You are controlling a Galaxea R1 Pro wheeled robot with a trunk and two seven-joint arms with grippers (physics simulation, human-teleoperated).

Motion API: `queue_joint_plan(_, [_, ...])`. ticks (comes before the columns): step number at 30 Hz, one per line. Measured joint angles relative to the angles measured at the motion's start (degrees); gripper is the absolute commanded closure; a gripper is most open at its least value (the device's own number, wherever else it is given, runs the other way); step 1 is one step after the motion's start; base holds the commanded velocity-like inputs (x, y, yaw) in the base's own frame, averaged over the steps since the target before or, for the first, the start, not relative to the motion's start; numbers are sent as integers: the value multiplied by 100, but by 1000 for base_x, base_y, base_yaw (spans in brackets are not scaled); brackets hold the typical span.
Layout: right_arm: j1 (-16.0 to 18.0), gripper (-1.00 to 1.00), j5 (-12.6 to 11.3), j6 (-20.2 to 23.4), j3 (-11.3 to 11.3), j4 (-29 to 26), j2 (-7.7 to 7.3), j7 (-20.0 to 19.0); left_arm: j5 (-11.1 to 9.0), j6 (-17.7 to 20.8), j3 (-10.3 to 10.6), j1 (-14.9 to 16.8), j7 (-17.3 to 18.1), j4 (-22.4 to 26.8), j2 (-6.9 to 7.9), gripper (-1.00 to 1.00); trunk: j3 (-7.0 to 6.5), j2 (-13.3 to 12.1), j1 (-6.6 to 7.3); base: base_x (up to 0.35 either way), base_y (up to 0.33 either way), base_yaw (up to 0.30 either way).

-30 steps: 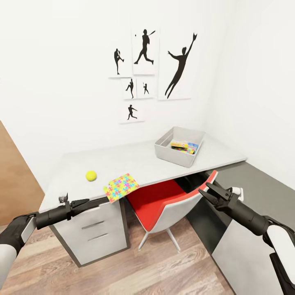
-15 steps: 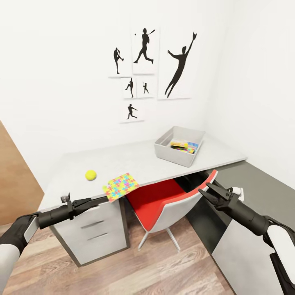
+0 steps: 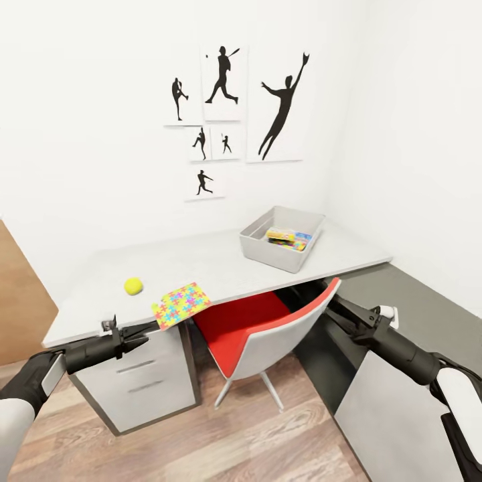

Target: Put all the toys in the child's room - the three board games (two on the bed and one on the table), the two jigsaw puzzles on the table, and the tennis ball on the table - inside the toy box on the table in the child's room.

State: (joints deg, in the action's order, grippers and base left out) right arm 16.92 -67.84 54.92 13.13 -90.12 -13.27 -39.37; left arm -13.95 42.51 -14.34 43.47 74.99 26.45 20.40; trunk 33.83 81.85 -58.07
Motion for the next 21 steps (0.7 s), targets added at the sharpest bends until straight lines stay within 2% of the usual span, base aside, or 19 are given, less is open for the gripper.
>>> queue_joint_plan(21, [0, -100, -1, 0, 9, 23, 0, 8, 4, -9, -1, 0, 2, 1, -1, -100, 0, 0, 1, 48, -62, 0])
